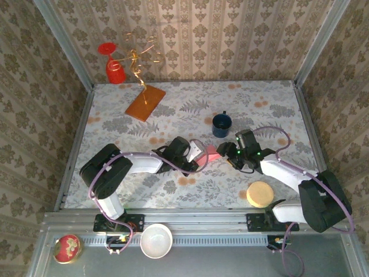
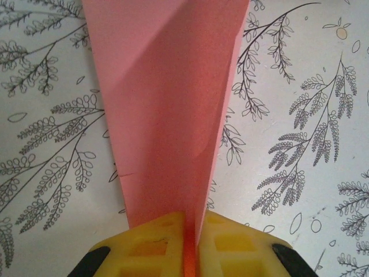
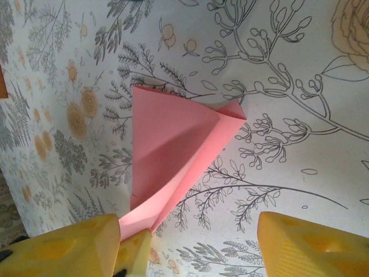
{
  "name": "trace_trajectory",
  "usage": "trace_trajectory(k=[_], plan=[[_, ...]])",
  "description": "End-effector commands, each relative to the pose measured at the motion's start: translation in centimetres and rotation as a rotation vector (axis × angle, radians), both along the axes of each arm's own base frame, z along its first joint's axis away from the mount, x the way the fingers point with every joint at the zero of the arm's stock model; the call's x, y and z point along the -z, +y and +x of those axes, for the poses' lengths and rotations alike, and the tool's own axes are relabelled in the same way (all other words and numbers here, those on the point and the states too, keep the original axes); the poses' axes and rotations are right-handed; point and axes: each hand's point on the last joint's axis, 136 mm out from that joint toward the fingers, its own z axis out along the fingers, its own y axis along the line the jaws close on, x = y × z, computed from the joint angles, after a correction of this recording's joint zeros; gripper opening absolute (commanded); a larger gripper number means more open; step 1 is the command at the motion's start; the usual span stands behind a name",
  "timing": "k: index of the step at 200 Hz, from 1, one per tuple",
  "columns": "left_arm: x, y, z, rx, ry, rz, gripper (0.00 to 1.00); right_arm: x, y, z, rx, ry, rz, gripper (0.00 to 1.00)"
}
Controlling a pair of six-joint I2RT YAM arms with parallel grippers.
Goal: Fold a paper plane with a square sheet of paper (pick it up from the middle)
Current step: Fold the wing for the fifth time at the center of the table.
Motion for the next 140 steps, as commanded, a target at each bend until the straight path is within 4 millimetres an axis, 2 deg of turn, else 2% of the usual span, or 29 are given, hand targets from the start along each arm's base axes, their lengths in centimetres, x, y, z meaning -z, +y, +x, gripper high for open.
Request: trace_trajectory(k=[1,36,41,59,85,140], plan=[[1.0,0.6,-0.7,-0.047,0.131,0.031,0.12,1.4,0.7,-1.3,-0.078,0.013,-0.030,0.66],[0.6,0.1,-0.2,-0.103,0.226,-0.003,0.12,1.5,3.0,-1.1,-0.165,0.005,0.001,0.68],[0.4,0.0,-0.2,-0.104,0.241,-0.012,0.12,2.2,3.2,-1.2,-0.179,0.027,-0.006,0.68],[-0.2,-0.3,-0.1,-0.126,0.286,-0.037,0.12,2.3,4.2,-0.9,-0.216,0.026,-0.003,0.68],[-0.7,-0.6,0.0,-0.141,0.323,-0.052,0.12,2.4,4.7,-0.5,-0.237,0.020,-0.012,0.67],[-0.1,-0.6,0.2,-0.184,0.396,-0.011,0.12,2.3,5.5,0.3,-0.285,0.000,-0.024,0.65]])
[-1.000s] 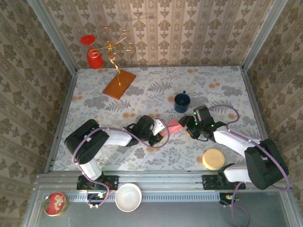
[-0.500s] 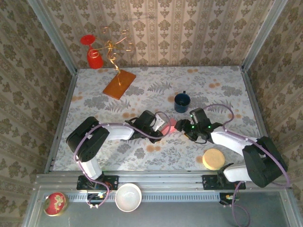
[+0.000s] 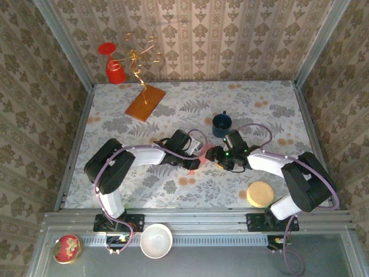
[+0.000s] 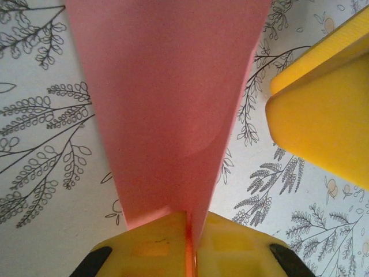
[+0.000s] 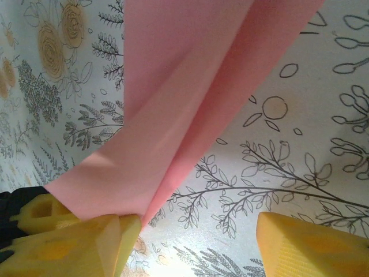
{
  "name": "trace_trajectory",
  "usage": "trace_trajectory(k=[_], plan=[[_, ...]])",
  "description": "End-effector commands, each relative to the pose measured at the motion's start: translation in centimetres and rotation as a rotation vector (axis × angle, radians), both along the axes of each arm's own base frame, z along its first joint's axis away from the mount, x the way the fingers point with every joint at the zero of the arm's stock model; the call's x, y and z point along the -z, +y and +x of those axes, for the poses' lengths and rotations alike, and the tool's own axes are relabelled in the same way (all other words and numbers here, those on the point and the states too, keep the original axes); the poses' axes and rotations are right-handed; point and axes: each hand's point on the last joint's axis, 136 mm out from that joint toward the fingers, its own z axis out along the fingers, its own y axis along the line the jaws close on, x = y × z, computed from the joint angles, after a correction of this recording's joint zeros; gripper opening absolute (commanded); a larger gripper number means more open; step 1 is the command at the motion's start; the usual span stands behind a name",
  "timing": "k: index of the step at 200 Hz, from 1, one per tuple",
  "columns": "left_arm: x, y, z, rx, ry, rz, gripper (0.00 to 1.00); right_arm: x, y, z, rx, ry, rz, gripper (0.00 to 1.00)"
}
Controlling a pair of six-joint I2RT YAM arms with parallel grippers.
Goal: Fold a paper plane with a square sheet of paper (pick it up from the middle)
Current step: Fold the wing for the fifth time at the center of the table.
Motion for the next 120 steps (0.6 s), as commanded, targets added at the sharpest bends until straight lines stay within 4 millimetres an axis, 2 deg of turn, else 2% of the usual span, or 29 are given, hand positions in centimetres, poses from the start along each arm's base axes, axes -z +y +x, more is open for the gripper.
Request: trace_trajectory(k=[1,37,120], plan=[[0.3,0.2,-0.2,-0.029,0.084,0.024,0.12,-0.4,0.9,0.6,-0.051,-0.029,0.001,0.65],[0.7,0.0,0.0,-0.049,0.129,0.028,0.12,-0.4,1.2,1.1,-0.077,-0.035,-0.016,0.61],[0.6,-0.4,-0.3,-0.044,0.190,0.016,0.12,1.5,0.5,1.6,-0.077,0.000,-0.099,0.57]])
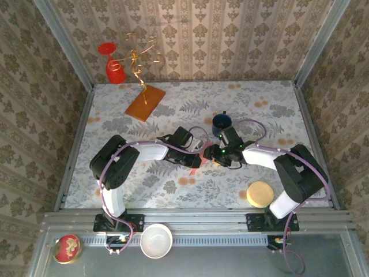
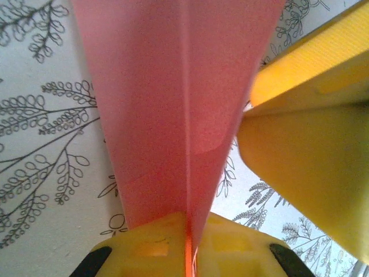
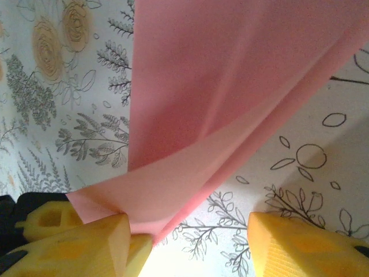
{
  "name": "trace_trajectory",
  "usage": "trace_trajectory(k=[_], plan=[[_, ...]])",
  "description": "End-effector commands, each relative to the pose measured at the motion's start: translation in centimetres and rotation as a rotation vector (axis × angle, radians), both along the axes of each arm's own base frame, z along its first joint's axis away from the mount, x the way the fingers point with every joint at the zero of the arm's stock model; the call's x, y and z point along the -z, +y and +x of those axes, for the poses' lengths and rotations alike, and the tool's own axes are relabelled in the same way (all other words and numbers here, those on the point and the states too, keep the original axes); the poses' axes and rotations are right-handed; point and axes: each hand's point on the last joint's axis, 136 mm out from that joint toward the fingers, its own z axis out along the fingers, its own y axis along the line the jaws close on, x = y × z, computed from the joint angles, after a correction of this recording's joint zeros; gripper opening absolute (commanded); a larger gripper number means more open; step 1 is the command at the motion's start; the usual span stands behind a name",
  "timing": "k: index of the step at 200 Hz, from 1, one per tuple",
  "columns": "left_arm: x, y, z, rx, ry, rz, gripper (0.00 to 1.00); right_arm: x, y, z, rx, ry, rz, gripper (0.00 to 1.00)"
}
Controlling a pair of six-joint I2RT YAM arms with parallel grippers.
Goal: Fold a paper plane with a square sheet of paper (pick it up from the middle)
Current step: Fold the wing for the fifth time at the center of the table.
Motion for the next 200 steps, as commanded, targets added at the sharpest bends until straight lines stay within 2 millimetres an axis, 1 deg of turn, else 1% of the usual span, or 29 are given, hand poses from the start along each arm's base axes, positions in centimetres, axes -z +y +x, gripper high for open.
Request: trace_trajectory(k=[1,30,63,89,117,143,176,189,200], plan=[[0.1,0.1,-0.4,-0.010,0.058,0.007,0.12,0.7,-0.5,0.2,0.002,0.011,-0.055,0.57],[-0.2,0.2,-0.5,-0.012,0.053,0.001,0.14,1.5,-1.0,0.2,0.021,0.042,-0.099,0.56],[-1.8,0.2,-0.2,-0.037,0.020,-0.037,0.20,2.7,-2.2,-0.2,0.045,0.087,-0.178,0.50],[-3.1,0.4,0.1,-0.067,-0.018,-0.067,0.24,3.2,-2.7,-0.4,0.051,0.104,-0.204,0.50],[-3.1,1.0,0.0,-0.094,-0.043,-0.067,0.25,3.3,-2.6,-0.5,0.054,0.111,-0.200,0.50],[-2.4,1.3,-0.5,-0.092,-0.028,-0.056,0.26,3.4,-2.5,-0.5,0.055,0.115,-0.197,0.50],[-1.7,1.6,-0.7,-0.071,-0.060,-0.029,0.33,3.4,-2.4,-0.5,0.052,0.121,-0.197,0.49],[-1.9,1.6,-0.6,-0.059,-0.088,-0.021,0.35,3.4,-2.3,-0.5,0.050,0.122,-0.194,0.49],[-2.6,1.4,-0.4,-0.040,-0.126,-0.026,0.35,3.3,-2.3,-0.4,0.049,0.121,-0.192,0.50]])
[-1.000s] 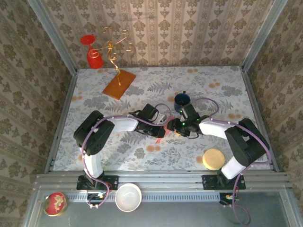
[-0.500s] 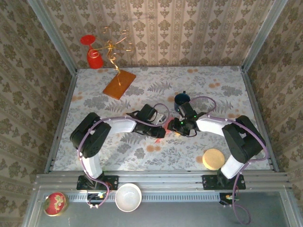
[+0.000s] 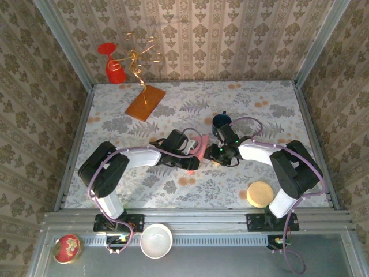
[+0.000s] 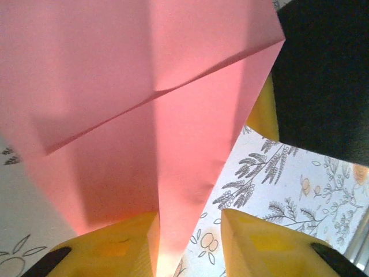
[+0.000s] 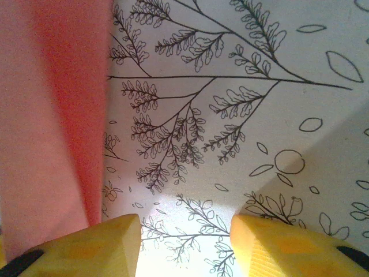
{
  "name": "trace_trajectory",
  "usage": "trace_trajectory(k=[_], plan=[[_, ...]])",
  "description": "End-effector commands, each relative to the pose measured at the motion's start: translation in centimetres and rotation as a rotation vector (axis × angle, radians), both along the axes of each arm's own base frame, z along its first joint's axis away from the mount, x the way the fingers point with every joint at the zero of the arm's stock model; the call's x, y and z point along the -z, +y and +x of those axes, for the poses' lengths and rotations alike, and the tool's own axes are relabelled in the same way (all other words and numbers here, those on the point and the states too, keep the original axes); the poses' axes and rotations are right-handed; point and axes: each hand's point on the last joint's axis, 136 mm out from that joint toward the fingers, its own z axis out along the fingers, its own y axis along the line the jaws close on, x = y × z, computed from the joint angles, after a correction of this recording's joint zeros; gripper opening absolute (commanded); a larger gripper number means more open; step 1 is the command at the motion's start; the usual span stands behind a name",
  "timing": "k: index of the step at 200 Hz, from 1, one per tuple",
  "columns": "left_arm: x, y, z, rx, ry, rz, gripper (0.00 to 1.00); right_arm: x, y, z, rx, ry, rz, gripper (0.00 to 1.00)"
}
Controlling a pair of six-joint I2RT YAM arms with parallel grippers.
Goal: Fold a paper plane with a square sheet of paper (pick it up from the middle)
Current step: Fold the wing for the fifth time at the center of the table.
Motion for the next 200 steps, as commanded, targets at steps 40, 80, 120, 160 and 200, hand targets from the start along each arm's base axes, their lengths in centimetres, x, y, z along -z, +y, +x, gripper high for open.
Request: trace_trajectory(k=[40,80,120,160,200], plan=[[-3.5,0.0,1.5,0.009,-0.220,-0.004,0.38,1.7,-1.3,-0.5,0.027,0.030,-0.077,0.49],[-2.3,1.3,2.8,-0.115,-0.186,0.025,0.39,-0.7,-0.4,0.4,0.015,-0.076,0.009,0.50],[-2.7,-0.2,3.2,-0.168,-0.109,-0.035,0.35,-2.1,-0.2,1.0,0.024,-0.120,0.043,0.49],[-0.6,1.2,3.4,-0.227,-0.052,0.046,0.31,-2.0,0.0,1.0,0.036,-0.108,0.076,0.49],[1.9,3.0,3.4,-0.322,0.032,0.060,0.28,-2.4,1.0,1.3,0.023,-0.103,0.157,0.49]])
